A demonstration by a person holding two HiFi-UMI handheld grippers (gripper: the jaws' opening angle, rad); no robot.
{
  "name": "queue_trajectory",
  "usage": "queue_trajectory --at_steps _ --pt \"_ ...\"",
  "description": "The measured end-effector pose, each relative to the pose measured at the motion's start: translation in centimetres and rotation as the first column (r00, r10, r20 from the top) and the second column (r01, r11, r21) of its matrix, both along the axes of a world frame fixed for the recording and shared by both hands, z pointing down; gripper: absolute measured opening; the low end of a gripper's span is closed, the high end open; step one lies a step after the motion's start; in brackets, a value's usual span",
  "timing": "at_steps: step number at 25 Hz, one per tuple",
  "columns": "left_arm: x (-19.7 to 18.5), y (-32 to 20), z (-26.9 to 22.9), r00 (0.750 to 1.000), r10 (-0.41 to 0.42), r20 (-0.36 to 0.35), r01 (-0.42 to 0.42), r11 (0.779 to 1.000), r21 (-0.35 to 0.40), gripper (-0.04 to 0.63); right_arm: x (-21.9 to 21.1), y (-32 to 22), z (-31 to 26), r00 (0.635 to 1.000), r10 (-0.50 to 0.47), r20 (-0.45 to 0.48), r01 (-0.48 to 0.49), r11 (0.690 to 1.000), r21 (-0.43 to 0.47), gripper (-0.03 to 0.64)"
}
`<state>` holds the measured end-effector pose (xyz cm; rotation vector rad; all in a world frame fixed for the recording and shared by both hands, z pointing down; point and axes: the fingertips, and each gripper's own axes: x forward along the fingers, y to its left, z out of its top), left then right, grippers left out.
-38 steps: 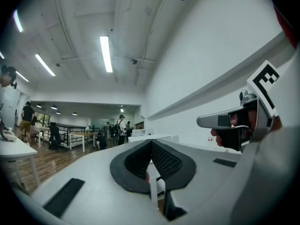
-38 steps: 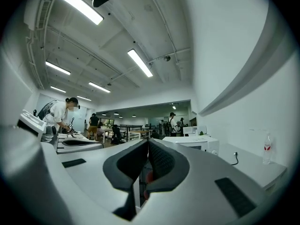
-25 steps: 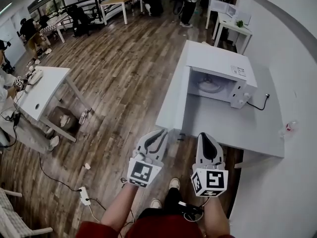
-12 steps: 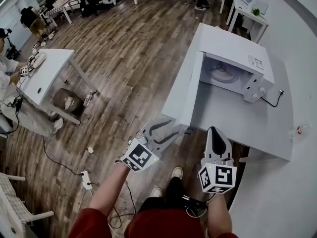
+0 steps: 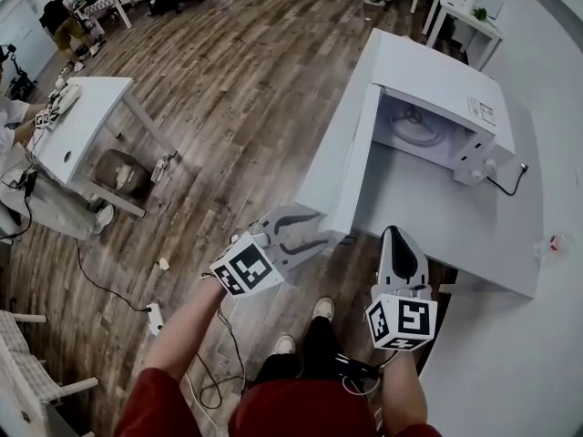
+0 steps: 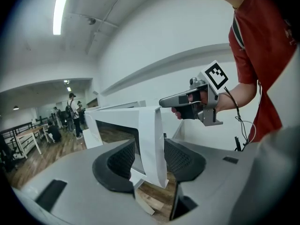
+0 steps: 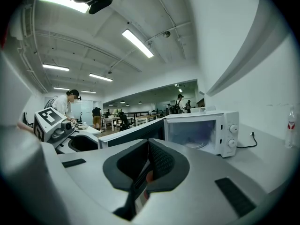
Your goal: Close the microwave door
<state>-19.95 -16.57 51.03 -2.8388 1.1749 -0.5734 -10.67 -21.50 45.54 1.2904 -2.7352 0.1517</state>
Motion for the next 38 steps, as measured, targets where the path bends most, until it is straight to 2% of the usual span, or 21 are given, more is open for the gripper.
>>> queue_trajectory --at_steps 3,8,23,31,38 --pt "0.5 -0.4 0.1 0.999 0.033 -0.003 -0.033 0.999 -0.015 0.189 -0.2 -0.6 0.3 1.0 -0.002 -0.003 0.002 1.0 -0.005 0.028" --pt "0.7 -0.6 1.2 0.997 0.055 0.047 -0.054 0.998 -0.026 0.187 -0.3 -1.1 0.4 1.0 0.0 -0.007 0.0 1.0 -0.006 0.028" --pt "4.0 -1.4 0.7 0.994 0.105 0.013 -0.104 0.994 -0.024 0.158 2.8 -1.3 -0.2 0.998 0.055 -0.004 -0.055 0.998 0.007 0.028" --pt "6.2 -2.2 0.7 0.997 0.07 -0.037 -0.07 0.998 0.005 0.155 6.8 -0.1 -0.5 0.991 0.134 -0.002 -0.134 0.991 0.018 0.028" --pt "8.6 -3.1 0.7 0.998 0.003 -0.062 -0.002 1.0 0.031 0.153 9.9 1.9 -1.3 0.978 0.207 -0.005 -0.207 0.978 0.038 0.028"
